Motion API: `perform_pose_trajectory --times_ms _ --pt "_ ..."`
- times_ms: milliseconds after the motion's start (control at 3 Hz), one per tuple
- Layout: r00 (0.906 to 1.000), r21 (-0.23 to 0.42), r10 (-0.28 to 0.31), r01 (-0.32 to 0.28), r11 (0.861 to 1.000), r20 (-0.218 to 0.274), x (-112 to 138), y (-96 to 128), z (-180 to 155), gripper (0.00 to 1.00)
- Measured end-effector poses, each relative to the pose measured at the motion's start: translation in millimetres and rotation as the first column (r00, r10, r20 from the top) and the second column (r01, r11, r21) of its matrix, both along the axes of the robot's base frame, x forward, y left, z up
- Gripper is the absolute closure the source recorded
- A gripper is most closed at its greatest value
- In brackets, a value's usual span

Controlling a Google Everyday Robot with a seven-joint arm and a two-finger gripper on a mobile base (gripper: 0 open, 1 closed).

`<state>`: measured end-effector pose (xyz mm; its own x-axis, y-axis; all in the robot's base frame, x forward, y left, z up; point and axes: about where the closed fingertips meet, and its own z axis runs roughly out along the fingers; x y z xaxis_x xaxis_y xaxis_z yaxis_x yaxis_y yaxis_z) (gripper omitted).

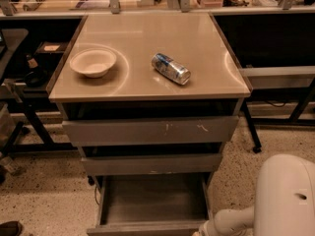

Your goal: Close bottom drawer

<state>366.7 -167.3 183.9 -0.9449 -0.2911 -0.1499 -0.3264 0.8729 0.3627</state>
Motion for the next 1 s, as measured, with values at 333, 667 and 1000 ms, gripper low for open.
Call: perform_pose_trajectory --times_ms 333,667,1000 --pt "0.9997 0.002 -0.001 0.001 1.000 0.025 20 0 -6 1.00" --pt "0.9994 0.004 0.000 0.000 1.000 0.034 30 0 -8 1.00" --pt "0.9984 0.006 0.002 -0.002 1.000 0.057 50 0 -10 1.00"
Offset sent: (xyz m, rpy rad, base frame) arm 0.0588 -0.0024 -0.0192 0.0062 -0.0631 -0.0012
